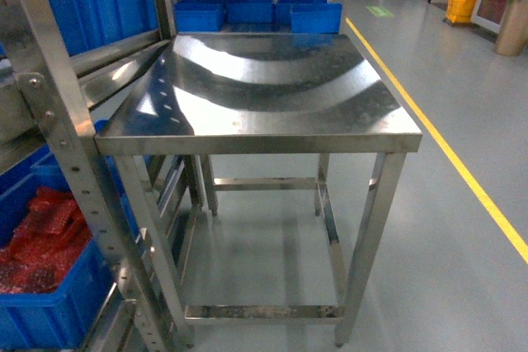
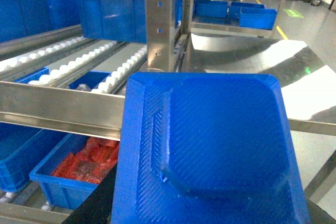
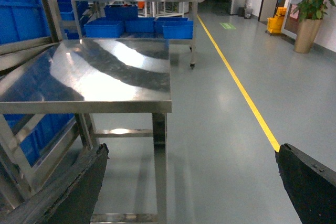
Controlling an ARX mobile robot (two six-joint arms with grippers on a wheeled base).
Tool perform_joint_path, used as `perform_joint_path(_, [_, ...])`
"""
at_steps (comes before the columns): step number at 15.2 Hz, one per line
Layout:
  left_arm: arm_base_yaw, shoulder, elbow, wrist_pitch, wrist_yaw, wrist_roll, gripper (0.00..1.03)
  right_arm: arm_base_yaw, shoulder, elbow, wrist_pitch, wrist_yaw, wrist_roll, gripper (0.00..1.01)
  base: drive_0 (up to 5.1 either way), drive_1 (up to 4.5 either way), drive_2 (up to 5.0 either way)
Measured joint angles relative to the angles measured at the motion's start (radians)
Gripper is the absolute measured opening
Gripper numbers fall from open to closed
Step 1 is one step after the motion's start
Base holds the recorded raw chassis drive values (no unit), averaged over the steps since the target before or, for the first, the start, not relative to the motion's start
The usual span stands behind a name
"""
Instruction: Pick blue part to blue bin on bottom shelf
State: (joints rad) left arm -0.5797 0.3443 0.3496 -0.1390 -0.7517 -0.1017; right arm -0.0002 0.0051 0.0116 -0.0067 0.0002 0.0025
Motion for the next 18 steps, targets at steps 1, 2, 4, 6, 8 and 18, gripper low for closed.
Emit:
perform_joint_path(1, [0.0,0.0,0.0,0.0,0.0,0.0,0.43,0.0,0.0,0.0,0.0,0.0,0.0,0.98,-4.7,2.62,2.6])
perform_joint_path(2, [0.0,0.001,0.0,0.0,0.0,0.0,0.43,0.0,0.0,0.0,0.002,0.0,0.0,0.98,-4.7,2.62,2.6])
perform_joint_path(4, [0.0,0.0,0.0,0.001,0.0,0.0,0.43,0.0,0.0,0.0,0.0,0.0,0.0,0.98,-4.7,2.62,2.6])
perform_joint_path(6, [0.0,0.0,0.0,0.002,0.0,0.0,0.43,0.0,0.0,0.0,0.005,0.0,0.0,0.98,-4.7,2.62,2.6])
perform_joint_path(8, [0.0,0.0,0.0,0.001,0.0,0.0,0.43,0.0,0.0,0.0,0.001,0.0,0.0,0.98,-4.7,2.62,2.6])
perform_joint_path(18, [0.0,0.0,0.0,-0.001,0.0,0.0,0.43,0.0,0.0,0.0,0.0,0.0,0.0,0.98,-4.7,2.62,2.6])
